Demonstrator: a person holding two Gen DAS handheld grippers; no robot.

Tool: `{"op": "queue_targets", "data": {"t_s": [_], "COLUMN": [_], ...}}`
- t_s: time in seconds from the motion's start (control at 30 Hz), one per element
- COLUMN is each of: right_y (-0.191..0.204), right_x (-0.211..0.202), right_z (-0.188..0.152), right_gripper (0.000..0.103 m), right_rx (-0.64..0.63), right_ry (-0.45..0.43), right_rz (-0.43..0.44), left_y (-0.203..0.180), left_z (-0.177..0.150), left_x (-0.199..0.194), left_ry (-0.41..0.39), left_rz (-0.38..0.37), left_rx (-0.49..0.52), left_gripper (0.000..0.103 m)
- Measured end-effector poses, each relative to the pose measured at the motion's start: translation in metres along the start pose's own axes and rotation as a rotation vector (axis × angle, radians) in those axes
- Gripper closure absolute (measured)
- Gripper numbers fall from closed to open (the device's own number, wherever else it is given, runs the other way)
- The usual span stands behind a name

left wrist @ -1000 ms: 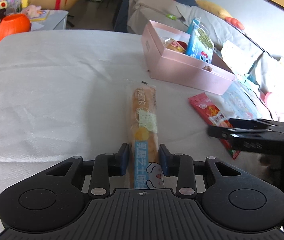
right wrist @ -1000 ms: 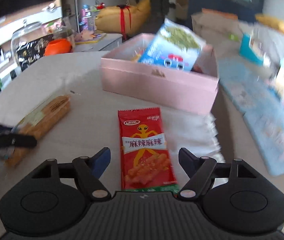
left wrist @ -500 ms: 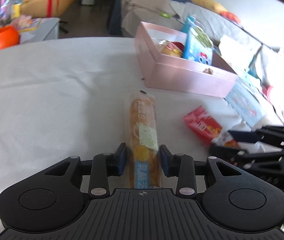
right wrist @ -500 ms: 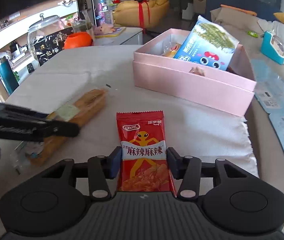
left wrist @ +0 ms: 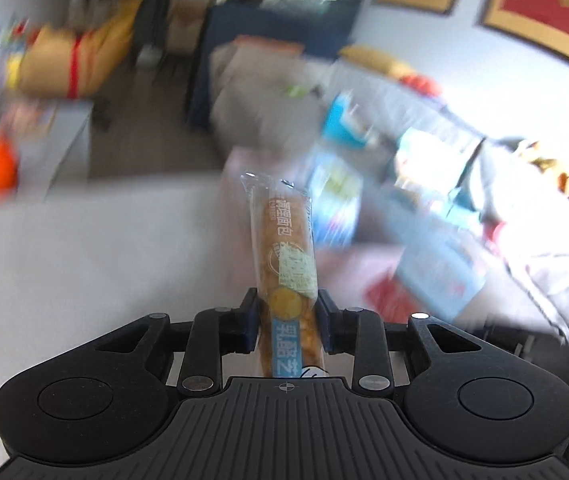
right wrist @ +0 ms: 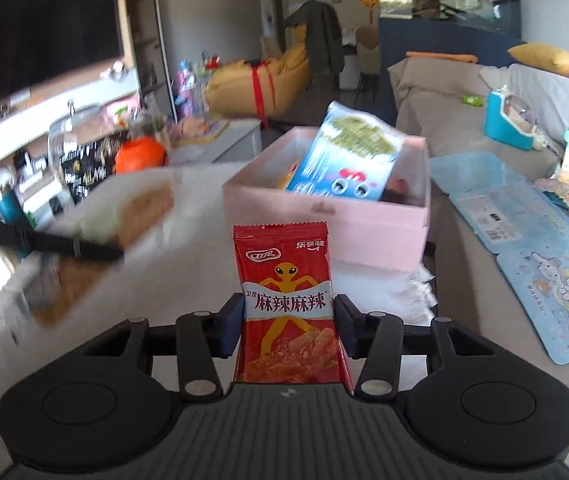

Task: Organize snacks
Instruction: 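Carry bread stick and red packet over the pink box and open both tools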

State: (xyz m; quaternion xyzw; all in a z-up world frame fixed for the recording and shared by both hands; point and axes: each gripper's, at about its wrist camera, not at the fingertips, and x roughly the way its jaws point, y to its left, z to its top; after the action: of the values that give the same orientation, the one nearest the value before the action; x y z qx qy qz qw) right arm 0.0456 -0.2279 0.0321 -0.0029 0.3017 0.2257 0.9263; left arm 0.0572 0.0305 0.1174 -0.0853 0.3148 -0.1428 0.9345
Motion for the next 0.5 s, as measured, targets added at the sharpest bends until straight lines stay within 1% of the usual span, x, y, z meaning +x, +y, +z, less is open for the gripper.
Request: {"op": "queue_targets", "data": {"t_s": [0.1,0.17,0.2,0.23,0.27,0.33,0.37,0.4,0.5], "right_y": [-0.008,-0.012,-0.014,-0.016,-0.017,-0.02,-0.022,-0.023,-0.029], "right_x": [-0.008,-0.01,-0.01,-0.01,-0.009,-0.007,-0.006,-0.004,0.0], "right_z": [0.002,0.004,0.005,0.006,0.008,0.01,0.011,0.012,0.016], "right_gripper": [0.055,0.055,0.055,0.055,0.055,0.055,0.055,0.055,0.055], "right_rx": [0.028,0.035,0.038,0.042,0.045,0.048,0.049,0.047,0.039], "right_ry": [-0.031,-0.04,-0.043,-0.043,-0.043,-0.039,-0.033,-0.028,-0.015], "right_rz": [0.001,-0.007,-0.013,-0.021,-0.029,-0.045,-0.054,-0.063,-0.081], "left_y": [-0.019,-0.025,-0.024,-0.023,-0.019,-0.005,0.002,0.009,0.023], "left_z": [0.052,0.077,0.089,0.096,0.101,0.099,0.094,0.088,0.069], "left_x": [0.012,0.032,0.049,0.066,0.085,0.129,0.143,0.152,0.156], "left_ry": [-0.089,-0.133,-0.15,-0.146,-0.117,-0.013,0.021,0.035,0.019], "left_rz": [-0.05,-0.07,-0.065,-0.056,-0.05,-0.043,-0.04,-0.039,-0.048], "left_rx": [0.037,0.037,0.026,0.018,0.004,-0.045,-0.068,-0.081,-0.076], "left_gripper": [0.069,0.069,0.068,0.068,0.067,0.067,0.067,0.067,0.066]}}
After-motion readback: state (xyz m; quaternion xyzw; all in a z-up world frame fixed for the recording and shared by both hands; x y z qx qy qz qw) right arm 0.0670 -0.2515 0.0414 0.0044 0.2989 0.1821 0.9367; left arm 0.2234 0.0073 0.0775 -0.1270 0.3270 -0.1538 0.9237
